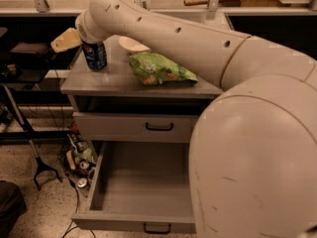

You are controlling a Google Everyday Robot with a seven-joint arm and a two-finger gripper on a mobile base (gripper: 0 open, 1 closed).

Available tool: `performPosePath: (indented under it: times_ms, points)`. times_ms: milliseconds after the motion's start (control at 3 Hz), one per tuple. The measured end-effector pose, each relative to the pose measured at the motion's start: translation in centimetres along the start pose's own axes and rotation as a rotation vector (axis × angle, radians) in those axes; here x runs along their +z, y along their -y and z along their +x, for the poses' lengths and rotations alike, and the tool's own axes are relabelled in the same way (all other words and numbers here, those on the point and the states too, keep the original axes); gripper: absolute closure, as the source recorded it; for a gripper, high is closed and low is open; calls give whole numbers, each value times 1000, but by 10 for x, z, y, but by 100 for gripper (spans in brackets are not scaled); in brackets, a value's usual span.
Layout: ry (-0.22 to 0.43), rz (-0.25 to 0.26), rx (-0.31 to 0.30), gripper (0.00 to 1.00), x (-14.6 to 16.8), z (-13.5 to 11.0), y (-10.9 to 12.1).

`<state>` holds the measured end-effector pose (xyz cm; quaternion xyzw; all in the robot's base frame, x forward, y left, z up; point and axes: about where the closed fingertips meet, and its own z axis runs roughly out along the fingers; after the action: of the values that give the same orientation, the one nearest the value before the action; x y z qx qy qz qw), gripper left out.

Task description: Place pepsi can into middle drawer

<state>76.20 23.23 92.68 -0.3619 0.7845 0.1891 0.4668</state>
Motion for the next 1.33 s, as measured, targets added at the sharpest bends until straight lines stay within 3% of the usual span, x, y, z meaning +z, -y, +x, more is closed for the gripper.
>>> performPosePath:
  times_ms: [667,1333]
  points:
    - [-109,44,-3,0,21,15,14]
    - [-225,69,-8,42,26,32,24]
